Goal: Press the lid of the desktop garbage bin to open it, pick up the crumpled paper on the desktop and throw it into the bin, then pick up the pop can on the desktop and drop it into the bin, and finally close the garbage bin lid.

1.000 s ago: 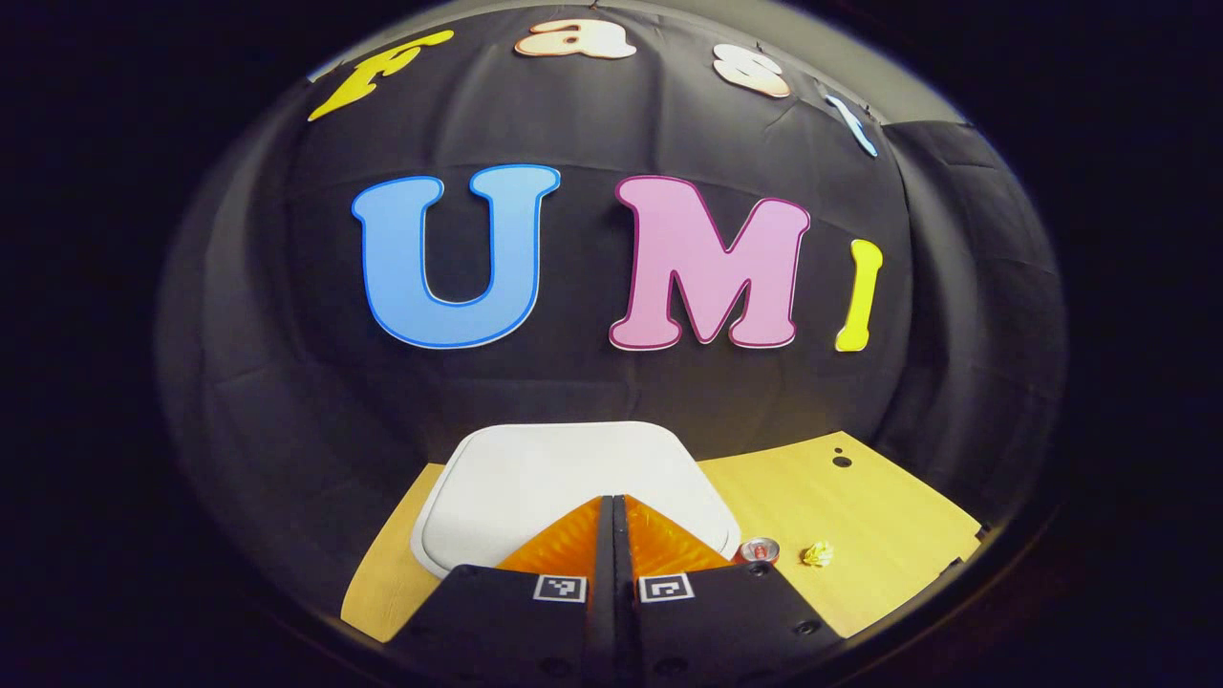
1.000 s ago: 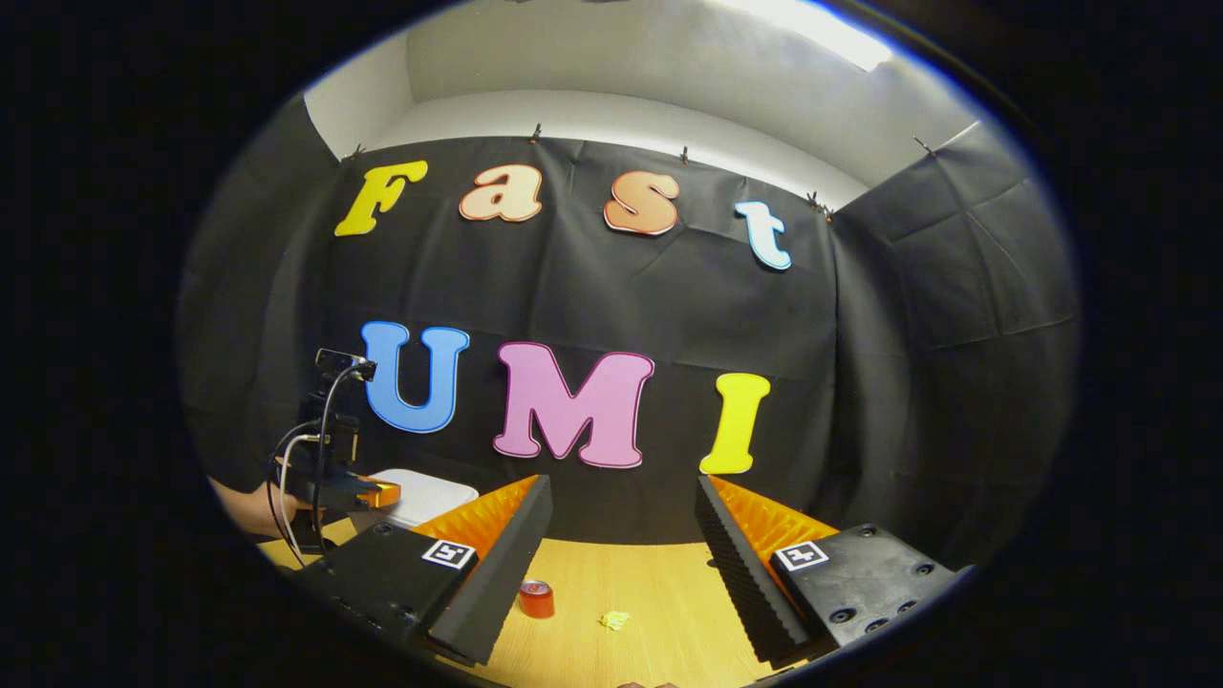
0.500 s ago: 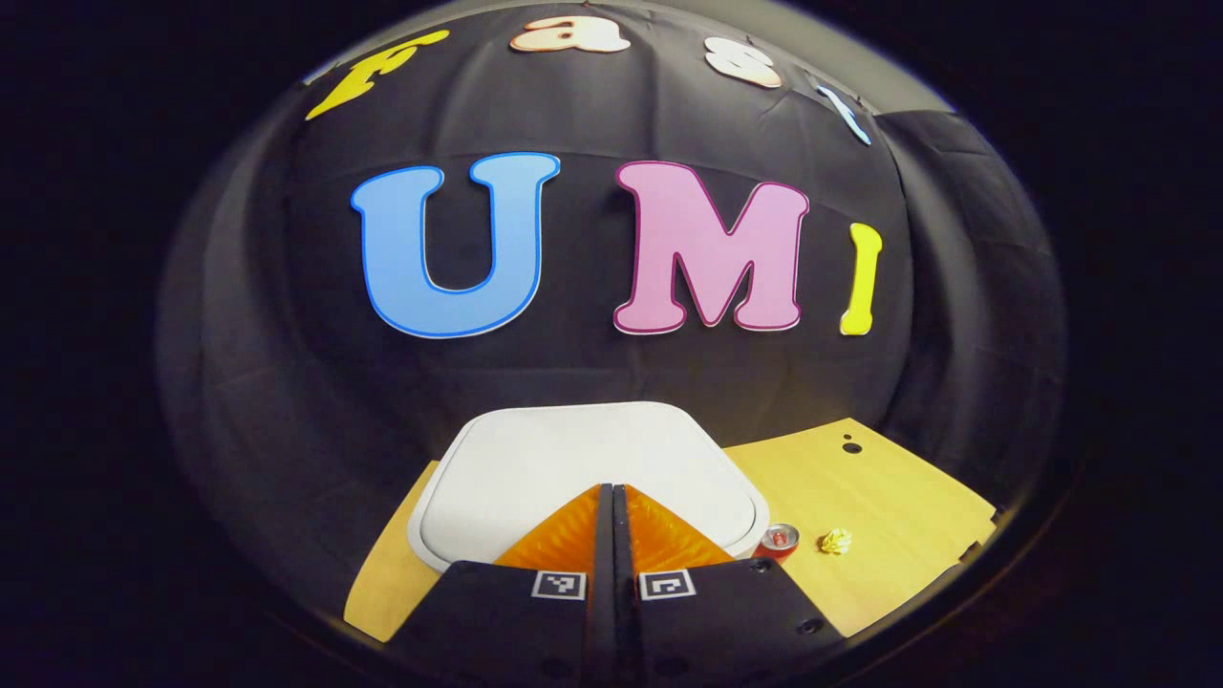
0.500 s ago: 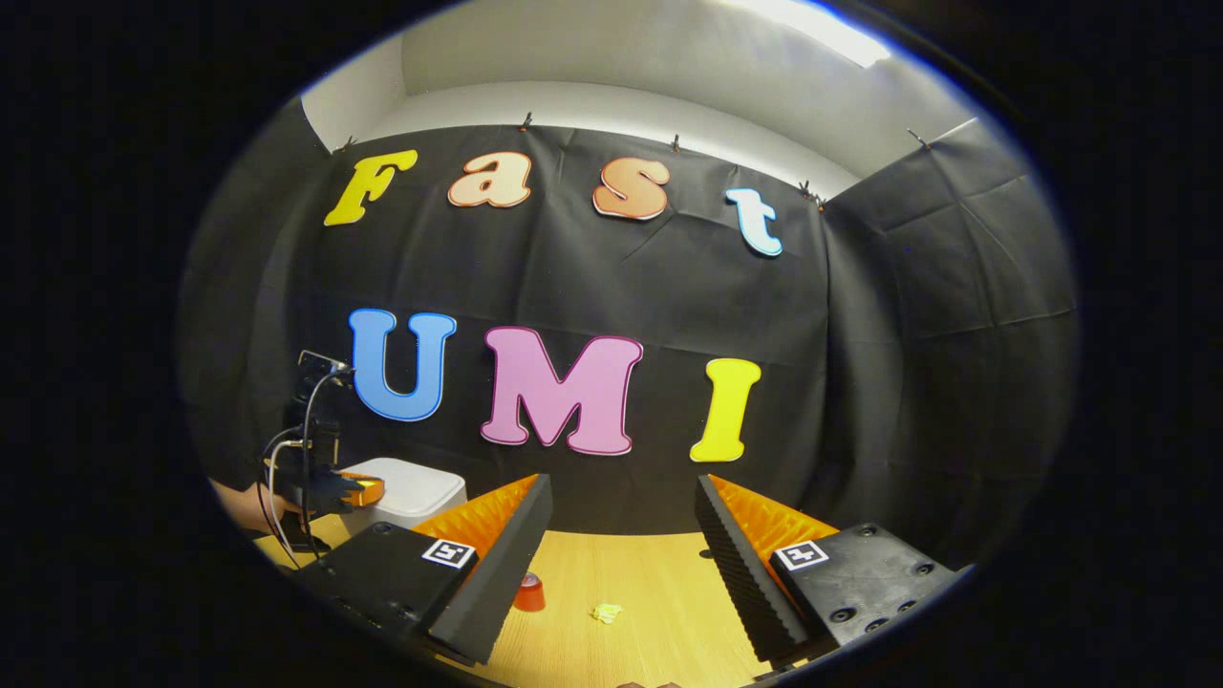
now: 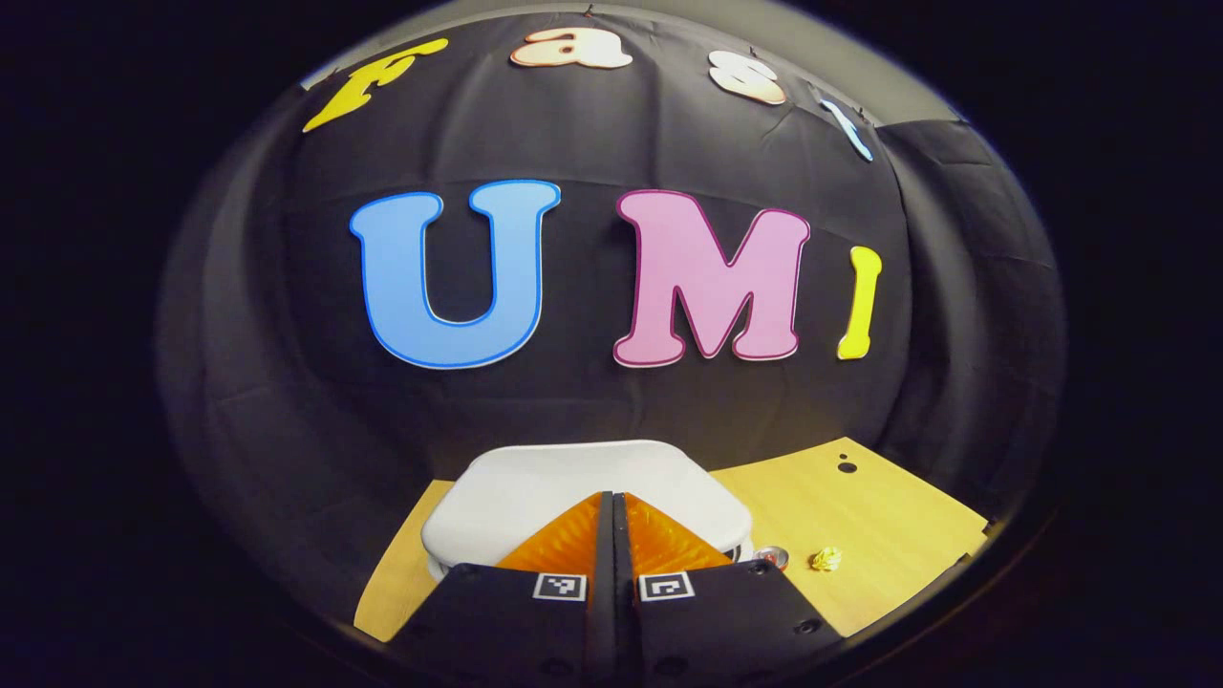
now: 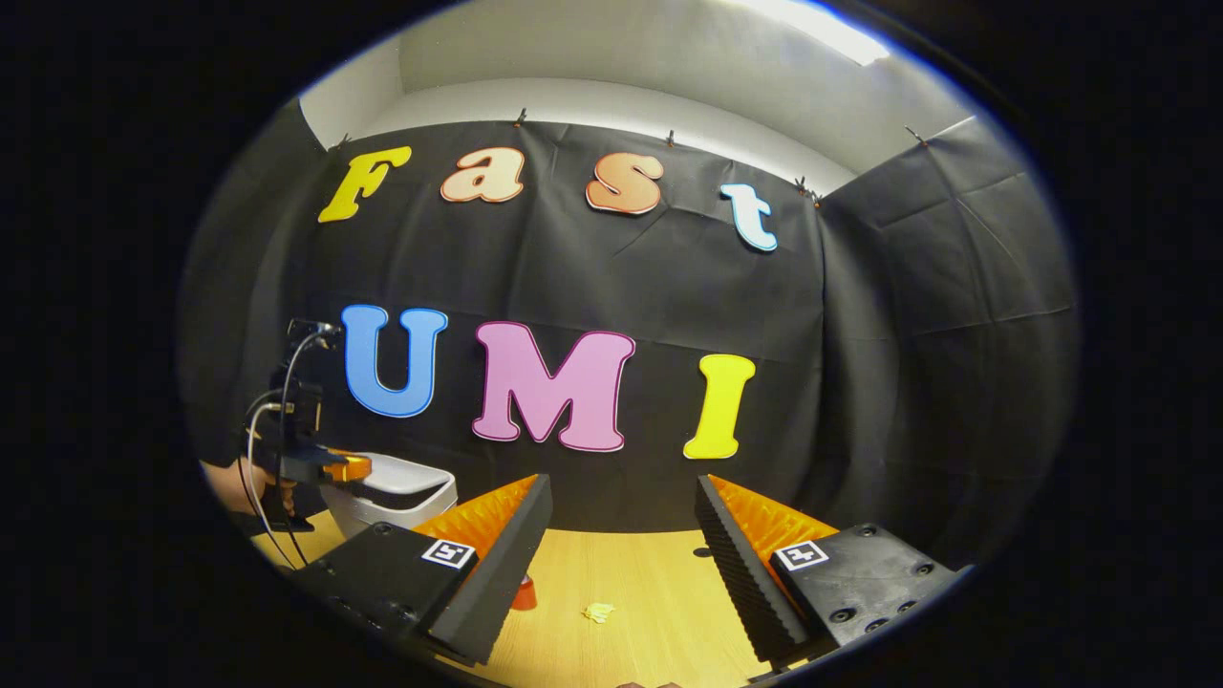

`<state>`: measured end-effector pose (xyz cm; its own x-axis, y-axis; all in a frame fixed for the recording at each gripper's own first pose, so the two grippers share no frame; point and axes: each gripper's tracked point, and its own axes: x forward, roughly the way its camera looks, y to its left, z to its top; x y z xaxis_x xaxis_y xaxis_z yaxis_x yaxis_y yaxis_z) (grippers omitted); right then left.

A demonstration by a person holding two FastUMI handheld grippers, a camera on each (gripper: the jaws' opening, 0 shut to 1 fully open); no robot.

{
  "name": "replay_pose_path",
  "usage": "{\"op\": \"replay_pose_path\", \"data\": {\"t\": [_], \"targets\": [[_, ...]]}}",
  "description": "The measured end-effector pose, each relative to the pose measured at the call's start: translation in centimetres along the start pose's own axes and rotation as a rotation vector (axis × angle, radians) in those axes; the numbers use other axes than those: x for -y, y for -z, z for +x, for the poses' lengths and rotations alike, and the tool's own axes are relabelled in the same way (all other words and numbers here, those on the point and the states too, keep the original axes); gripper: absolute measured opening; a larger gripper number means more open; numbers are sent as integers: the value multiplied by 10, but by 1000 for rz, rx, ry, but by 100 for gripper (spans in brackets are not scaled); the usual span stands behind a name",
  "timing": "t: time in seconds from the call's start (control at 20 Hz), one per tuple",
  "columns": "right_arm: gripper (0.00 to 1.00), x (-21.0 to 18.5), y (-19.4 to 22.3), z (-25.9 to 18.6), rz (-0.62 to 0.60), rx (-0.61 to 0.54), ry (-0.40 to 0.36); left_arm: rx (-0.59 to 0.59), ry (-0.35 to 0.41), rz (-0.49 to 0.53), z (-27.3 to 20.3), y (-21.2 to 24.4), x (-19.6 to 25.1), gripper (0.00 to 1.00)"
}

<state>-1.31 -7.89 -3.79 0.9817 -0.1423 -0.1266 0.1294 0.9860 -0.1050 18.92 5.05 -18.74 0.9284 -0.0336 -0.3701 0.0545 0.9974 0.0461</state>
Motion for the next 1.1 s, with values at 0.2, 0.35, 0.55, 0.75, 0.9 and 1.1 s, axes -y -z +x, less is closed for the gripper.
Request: {"op": "replay_pose_path", "data": {"t": [0.2, 0.35, 0.55, 0.75, 0.9, 1.1], "targets": [[97, 5, -4, 0, 3, 15, 8, 117, 3, 6, -23, -55, 9, 6], [97, 6, -1, 0, 4, 6, 4, 214, 2, -15, -55, -91, 23, 6], [97, 1, 10, 3, -4, -28, -16, 274, -51, -22, -105, -104, 32, 8], [98, -8, 25, 9, 22, -71, -49, 281, 12, -84, -144, -96, 64, 10], [97, -10, 44, 17, 21, -115, -70, 302, 46, -32, -173, -86, 84, 27], [97, -12, 82, 32, -33, -206, -106, 211, 88, -82, -181, -46, 111, 58]]}}
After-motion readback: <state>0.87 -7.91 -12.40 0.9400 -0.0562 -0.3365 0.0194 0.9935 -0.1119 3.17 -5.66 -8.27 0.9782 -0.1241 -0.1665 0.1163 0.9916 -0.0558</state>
